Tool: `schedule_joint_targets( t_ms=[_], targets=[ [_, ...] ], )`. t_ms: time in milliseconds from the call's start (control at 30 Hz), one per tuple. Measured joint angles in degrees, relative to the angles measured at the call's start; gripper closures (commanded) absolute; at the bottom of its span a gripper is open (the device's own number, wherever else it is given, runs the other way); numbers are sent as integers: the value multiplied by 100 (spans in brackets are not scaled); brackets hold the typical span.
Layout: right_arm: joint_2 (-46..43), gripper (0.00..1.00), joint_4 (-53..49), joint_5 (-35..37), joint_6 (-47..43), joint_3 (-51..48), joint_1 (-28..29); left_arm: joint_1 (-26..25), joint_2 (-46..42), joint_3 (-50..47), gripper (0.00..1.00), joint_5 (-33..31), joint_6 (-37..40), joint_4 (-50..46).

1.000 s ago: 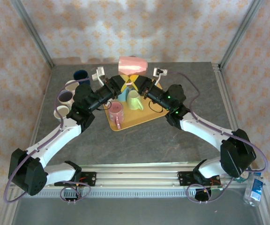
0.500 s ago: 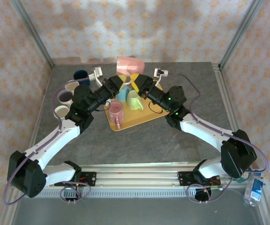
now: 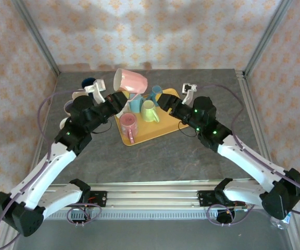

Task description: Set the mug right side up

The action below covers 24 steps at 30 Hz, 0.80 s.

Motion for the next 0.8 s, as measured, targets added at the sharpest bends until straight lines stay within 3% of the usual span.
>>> schedule_joint_targets(
  t_ms=[233,467,667,800],
  targets=[
    [-37,37,-1969,754,-1405,494,-74,33,-269,498,100,-1095,1139,-2190],
    [-33,37,-2747,1045,-2035,511,-85,37,-313,538,100,-2494,1897,-3777],
    [251,37,-2951,992,-2210,737,-94,44,-317,393,100,-3274,2256,-4070],
    [490,37,-3014,813,-2271,931,-98,116,-214,-22,100,-3484,2505,-3707]
  ],
)
